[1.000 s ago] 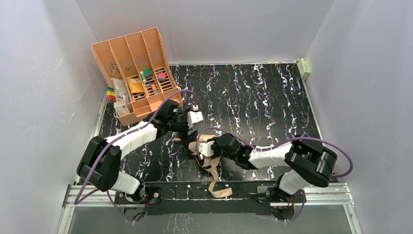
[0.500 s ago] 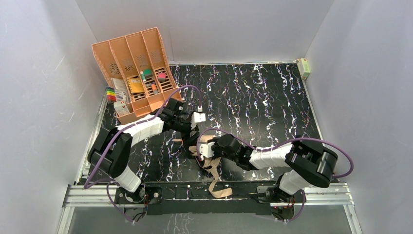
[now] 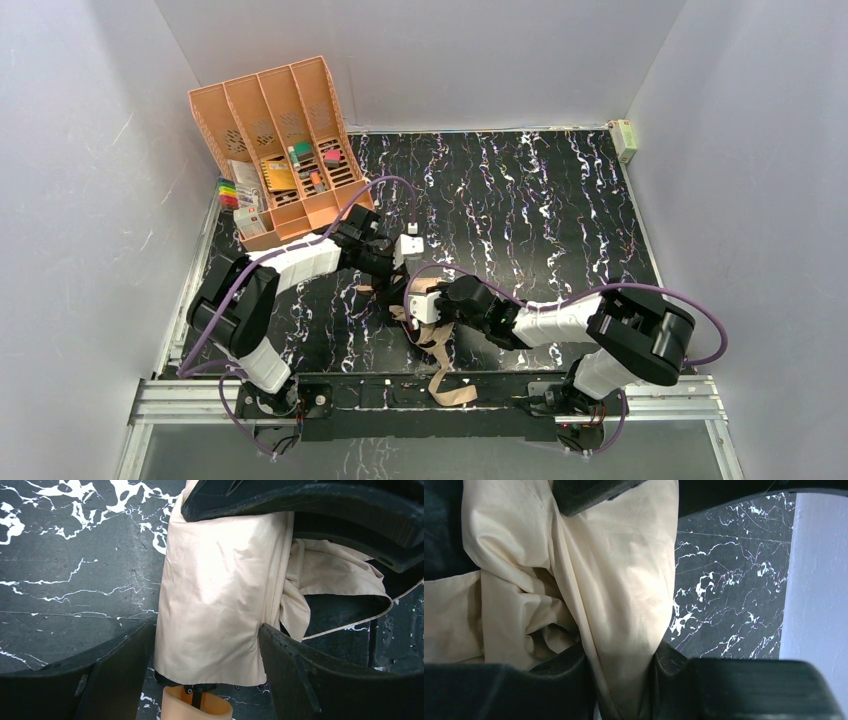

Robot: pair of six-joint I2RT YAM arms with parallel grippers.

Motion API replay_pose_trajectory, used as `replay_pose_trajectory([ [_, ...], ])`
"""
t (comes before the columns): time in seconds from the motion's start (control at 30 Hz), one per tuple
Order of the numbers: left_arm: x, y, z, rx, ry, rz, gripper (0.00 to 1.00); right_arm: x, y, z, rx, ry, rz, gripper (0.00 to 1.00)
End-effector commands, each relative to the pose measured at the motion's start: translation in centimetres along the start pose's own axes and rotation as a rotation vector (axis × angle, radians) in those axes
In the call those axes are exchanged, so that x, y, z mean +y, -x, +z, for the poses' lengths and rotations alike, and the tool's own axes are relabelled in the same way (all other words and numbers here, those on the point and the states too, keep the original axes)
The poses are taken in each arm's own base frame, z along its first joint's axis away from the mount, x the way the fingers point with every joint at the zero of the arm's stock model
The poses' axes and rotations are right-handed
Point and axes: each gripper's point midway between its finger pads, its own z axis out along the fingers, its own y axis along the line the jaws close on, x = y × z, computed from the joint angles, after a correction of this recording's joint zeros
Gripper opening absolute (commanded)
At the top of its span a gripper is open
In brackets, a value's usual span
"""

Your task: Put away the umbrella

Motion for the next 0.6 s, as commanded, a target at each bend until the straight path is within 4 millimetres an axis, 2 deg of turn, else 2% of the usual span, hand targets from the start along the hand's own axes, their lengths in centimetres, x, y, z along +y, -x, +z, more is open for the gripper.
replay_pose_trajectory([
  [0.0, -0.7, -0.1, 0.7, 0.027, -0.045, 0.011, 0.74, 3.2, -2.4, -0.9, 0.074, 0.105, -0.001, 0.12],
  [0.17, -0.4, -1.2, 1.5, 0.103, -0.037, 0.026, 0.59, 2.4, -1.7, -0.9, 0.044, 0.073, 0.014, 0.14],
  [0.27, -0.9, -1.6, 1.8, 0.134, -0.064, 0.041, 0.48, 2.2, -1.2, -1.0, 0.025, 0.066, 0.024, 0.17],
  [0.37, -1.0, -1.6, 2.0, 0.145, -0.070, 0.056, 0.32, 1.9, -1.0, -1.3, 0.016, 0.056, 0.029, 0.21],
  [0.47, -0.8, -1.8, 1.9, 0.159, -0.059, 0.060, 0.24, 1.5, -0.5, -1.9, -0.009, 0.045, 0.036, 0.29],
  [0.57, -0.5, -2.0, 1.8, 0.174, -0.043, 0.072, 0.12, 1.0, 0.4, -2.9, -0.041, 0.045, 0.046, 0.40],
])
